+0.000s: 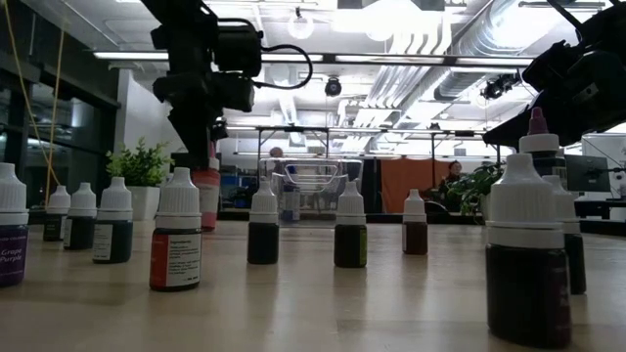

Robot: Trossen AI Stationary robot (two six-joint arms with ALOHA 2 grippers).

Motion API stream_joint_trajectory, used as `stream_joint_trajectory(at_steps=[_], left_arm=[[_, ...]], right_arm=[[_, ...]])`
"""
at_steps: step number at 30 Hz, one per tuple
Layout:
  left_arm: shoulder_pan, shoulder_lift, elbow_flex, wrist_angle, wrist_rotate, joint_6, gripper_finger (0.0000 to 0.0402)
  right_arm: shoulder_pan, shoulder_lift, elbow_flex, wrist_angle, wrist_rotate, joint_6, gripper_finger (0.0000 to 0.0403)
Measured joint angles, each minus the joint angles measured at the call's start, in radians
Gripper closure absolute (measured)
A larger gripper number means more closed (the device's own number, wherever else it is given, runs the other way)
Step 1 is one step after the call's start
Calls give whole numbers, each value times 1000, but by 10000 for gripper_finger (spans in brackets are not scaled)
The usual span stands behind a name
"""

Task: Pick & Place food coloring
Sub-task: Put the large red food coloring into the transparent bin

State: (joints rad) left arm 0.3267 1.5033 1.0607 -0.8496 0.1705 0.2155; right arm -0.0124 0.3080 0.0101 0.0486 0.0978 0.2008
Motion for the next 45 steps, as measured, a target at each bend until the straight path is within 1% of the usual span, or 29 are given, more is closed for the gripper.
stream_joint_trajectory(at_steps=[4,10,16,21,24,29,33,37,42,45], left_arm=[[0,1,22,-8,2,-22,302],[0,1,79,-63,5,-41,302],[0,1,147,-155,21,-47,302],[0,-1,211,-266,22,-72,302],[0,-19,236,-315,29,-83,302],[0,-91,255,-339,71,-97,304],[0,-170,257,-287,62,-124,304],[0,-231,257,-175,60,-196,304],[0,-250,257,-20,94,-314,304],[0,-251,257,67,111,-329,304]], right_arm=[[0,0,0,0,0,0,402],[0,0,0,0,0,0,402],[0,0,0,0,0,0,402],[0,0,0,0,0,0,402],[0,0,0,0,0,0,402],[0,0,0,0,0,0,402],[0,0,0,0,0,0,402],[0,0,0,0,0,0,402],[0,0,0,0,0,0,402],[0,0,0,0,0,0,402]])
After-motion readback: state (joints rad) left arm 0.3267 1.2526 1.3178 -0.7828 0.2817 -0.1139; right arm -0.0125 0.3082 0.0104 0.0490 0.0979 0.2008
